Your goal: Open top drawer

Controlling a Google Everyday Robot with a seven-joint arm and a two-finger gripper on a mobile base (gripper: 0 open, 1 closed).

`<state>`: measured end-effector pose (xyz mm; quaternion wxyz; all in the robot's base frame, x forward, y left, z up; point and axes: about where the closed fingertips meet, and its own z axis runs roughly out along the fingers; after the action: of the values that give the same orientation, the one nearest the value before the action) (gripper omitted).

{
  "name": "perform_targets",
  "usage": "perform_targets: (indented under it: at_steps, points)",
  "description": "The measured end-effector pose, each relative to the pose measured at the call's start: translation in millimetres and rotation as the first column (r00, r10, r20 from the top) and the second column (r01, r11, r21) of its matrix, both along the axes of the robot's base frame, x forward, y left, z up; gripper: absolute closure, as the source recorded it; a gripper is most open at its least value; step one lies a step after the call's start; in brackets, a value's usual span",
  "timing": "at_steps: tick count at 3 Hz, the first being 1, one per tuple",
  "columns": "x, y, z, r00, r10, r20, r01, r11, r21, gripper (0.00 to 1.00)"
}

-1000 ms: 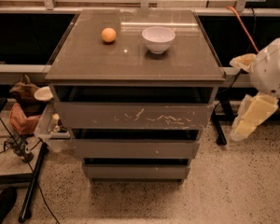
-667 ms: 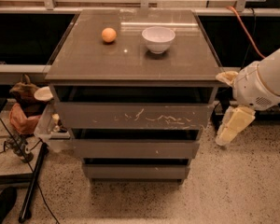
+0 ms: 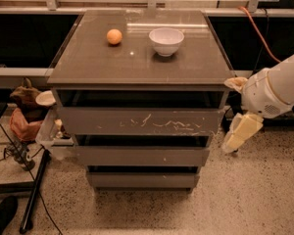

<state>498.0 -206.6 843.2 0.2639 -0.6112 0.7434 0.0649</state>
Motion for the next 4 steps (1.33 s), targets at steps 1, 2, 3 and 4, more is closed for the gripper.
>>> perform_targets:
  at_steps: [1, 2, 3, 4]
  points:
    - [30, 20, -30, 0.999, 0.038, 0.025, -0.04, 0.996, 0.085, 0.0]
    - [65, 35, -74, 0.9977, 0.063, 0.025, -0.066, 0.984, 0.164, 0.0]
    - [65, 35, -74, 0.9977, 0.063, 0.025, -0.067, 0.984, 0.164, 0.0]
    - [77, 59, -105, 0.9937, 0.112, -0.006, -0.109, 0.975, 0.192, 0.0]
